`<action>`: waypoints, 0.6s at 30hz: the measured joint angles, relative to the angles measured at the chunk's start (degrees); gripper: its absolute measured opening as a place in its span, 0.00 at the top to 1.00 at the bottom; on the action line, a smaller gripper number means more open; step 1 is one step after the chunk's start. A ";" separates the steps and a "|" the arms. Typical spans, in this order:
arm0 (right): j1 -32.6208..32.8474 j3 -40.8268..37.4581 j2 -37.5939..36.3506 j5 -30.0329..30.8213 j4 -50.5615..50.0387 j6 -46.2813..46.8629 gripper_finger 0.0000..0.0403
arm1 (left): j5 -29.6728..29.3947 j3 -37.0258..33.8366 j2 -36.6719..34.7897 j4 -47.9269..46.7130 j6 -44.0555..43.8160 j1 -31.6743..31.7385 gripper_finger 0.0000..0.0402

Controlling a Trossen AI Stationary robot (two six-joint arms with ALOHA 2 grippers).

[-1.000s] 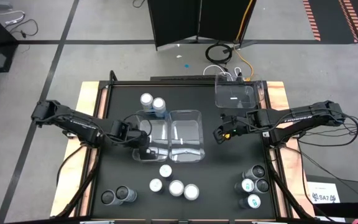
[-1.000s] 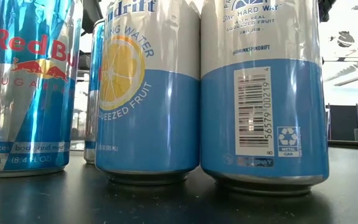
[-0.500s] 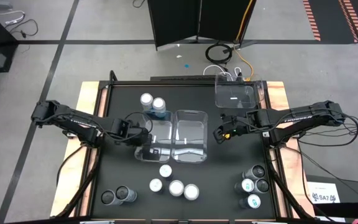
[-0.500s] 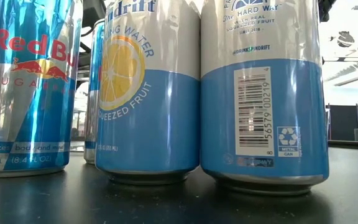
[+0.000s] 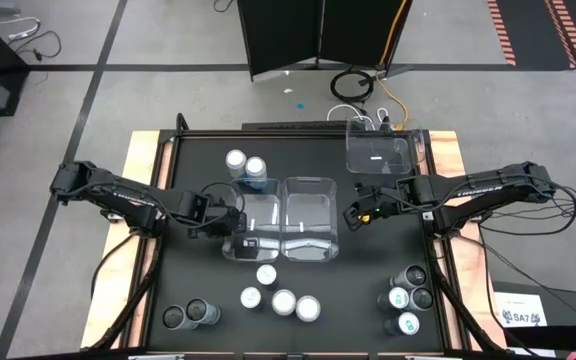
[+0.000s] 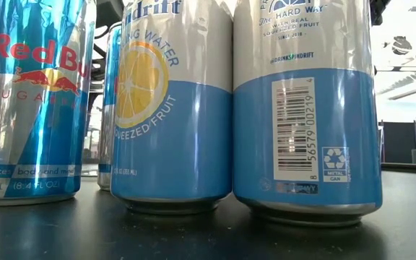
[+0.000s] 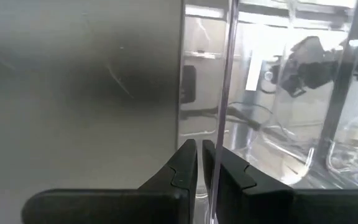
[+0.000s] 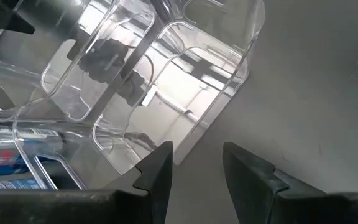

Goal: Sort soda cans
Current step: Move the transparent bins to the center

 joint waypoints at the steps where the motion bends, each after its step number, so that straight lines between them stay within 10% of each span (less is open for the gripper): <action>1: 0.00 0.00 0.00 0.00 -0.01 -0.02 0.67 | 0.01 0.00 0.00 0.39 0.06 0.00 0.90; 18: 0.00 0.00 0.00 0.04 -0.02 -1.14 0.67 | -1.08 0.02 -0.02 -1.09 1.66 0.83 0.90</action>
